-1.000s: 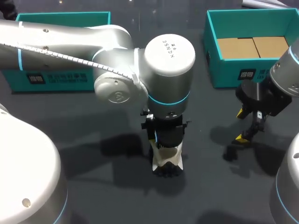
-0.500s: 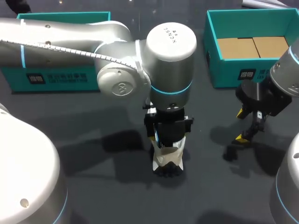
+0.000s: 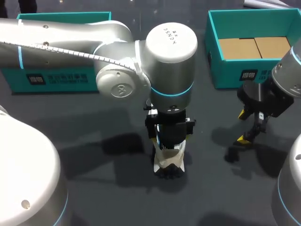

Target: Take the shoe out of the shoebox, open the shoe tongue, remove and reinsert the insole, then place the shoe into the shoebox

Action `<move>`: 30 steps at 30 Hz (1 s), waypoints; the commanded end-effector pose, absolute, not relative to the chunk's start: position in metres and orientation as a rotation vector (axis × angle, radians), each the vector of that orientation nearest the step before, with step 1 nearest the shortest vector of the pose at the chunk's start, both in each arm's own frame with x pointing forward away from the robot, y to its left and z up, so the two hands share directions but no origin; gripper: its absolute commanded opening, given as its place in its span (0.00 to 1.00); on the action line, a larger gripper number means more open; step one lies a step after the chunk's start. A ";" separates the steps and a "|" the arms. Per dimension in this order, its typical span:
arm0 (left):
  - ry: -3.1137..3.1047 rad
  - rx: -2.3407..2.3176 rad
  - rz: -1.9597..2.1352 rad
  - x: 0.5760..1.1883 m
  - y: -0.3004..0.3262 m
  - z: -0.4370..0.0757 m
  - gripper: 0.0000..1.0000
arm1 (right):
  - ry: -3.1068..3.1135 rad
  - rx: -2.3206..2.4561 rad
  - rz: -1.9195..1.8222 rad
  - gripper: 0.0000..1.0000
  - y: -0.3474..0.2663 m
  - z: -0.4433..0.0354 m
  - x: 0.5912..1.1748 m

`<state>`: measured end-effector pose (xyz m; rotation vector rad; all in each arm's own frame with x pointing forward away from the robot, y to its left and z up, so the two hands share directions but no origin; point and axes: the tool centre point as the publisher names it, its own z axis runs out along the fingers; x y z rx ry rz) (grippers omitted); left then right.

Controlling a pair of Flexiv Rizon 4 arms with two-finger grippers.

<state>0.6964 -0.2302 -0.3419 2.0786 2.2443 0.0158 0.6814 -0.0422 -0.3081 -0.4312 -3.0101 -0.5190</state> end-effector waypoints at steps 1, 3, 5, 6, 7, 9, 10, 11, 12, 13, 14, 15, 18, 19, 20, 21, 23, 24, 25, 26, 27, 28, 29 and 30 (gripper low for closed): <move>2.251 2.075 0.015 0.699 -0.226 -0.341 1.00 | -3.013 -0.432 -0.518 1.00 -0.042 -0.309 0.680; 2.261 2.074 -0.007 0.700 -0.225 -0.338 1.00 | -3.013 -0.432 -0.518 1.00 -0.042 -0.309 0.680; 2.263 2.069 -0.015 0.701 -0.224 -0.334 1.00 | -3.013 -0.432 -0.518 1.00 -0.042 -0.309 0.680; 2.265 2.065 -0.016 0.701 -0.224 -0.332 1.00 | -3.013 -0.432 -0.518 1.00 -0.042 -0.309 0.680; 2.265 2.063 -0.016 0.702 -0.223 -0.330 1.00 | -3.013 -0.432 -0.518 1.00 -0.042 -0.309 0.680; 2.267 2.049 -0.017 0.706 -0.222 -0.326 1.00 | -3.013 -0.432 -0.518 1.00 -0.042 -0.309 0.680; 2.270 2.041 -0.017 0.709 -0.221 -0.325 1.00 | -3.013 -0.432 -0.518 1.00 -0.042 -0.309 0.680; 2.279 2.028 -0.030 0.712 -0.220 -0.324 1.00 | -3.013 -0.432 -0.518 1.00 -0.042 -0.309 0.680; 2.284 2.021 -0.044 0.715 -0.219 -0.323 1.00 | -3.013 -0.432 -0.518 1.00 -0.042 -0.309 0.680; 2.288 2.015 -0.051 0.717 -0.218 -0.321 1.00 | -3.013 -0.432 -0.518 1.00 -0.042 -0.309 0.680; 2.291 2.009 -0.067 0.719 -0.218 -0.319 1.00 | -3.013 -0.432 -0.518 1.00 -0.042 -0.309 0.680; 2.291 2.005 -0.079 0.721 -0.218 -0.316 0.96 | -3.013 -0.432 -0.518 1.00 -0.042 -0.309 0.680; 2.284 1.999 -0.103 0.723 -0.219 -0.308 0.84 | -3.013 -0.432 -0.518 1.00 -0.042 -0.309 0.680; 2.279 1.994 -0.104 0.724 -0.219 -0.305 0.82 | -3.013 -0.432 -0.518 1.00 -0.042 -0.309 0.680; 2.276 1.989 -0.112 0.725 -0.219 -0.302 0.76 | -3.013 -0.432 -0.518 1.00 -0.042 -0.309 0.680; 2.274 1.986 -0.129 0.726 -0.219 -0.299 0.71 | -3.013 -0.432 -0.518 1.00 -0.042 -0.309 0.680; 2.274 1.981 -0.137 0.732 -0.218 -0.294 0.56 | -3.013 -0.432 -0.518 1.00 -0.042 -0.309 0.680; 2.274 1.980 -0.139 0.734 -0.218 -0.293 0.50 | -3.013 -0.432 -0.518 1.00 -0.042 -0.309 0.680; 2.278 1.974 -0.142 0.739 -0.217 -0.291 0.47 | -3.013 -0.432 -0.518 1.00 -0.042 -0.309 0.680; 2.285 1.971 -0.153 0.742 -0.216 -0.290 0.43 | -3.013 -0.432 -0.518 1.00 -0.042 -0.309 0.680; 2.290 1.969 -0.167 0.745 -0.216 -0.290 0.41 | -3.013 -0.432 -0.518 1.00 -0.042 -0.309 0.680; 2.293 1.967 -0.174 0.749 -0.215 -0.289 0.40 | -3.013 -0.432 -0.518 1.00 -0.042 -0.309 0.680; 2.305 1.965 -0.193 0.755 -0.215 -0.289 0.35 | -3.013 -0.432 -0.518 1.00 -0.042 -0.309 0.680; 2.307 1.965 -0.200 0.758 -0.214 -0.289 0.33 | -3.013 -0.432 -0.518 1.00 -0.042 -0.309 0.680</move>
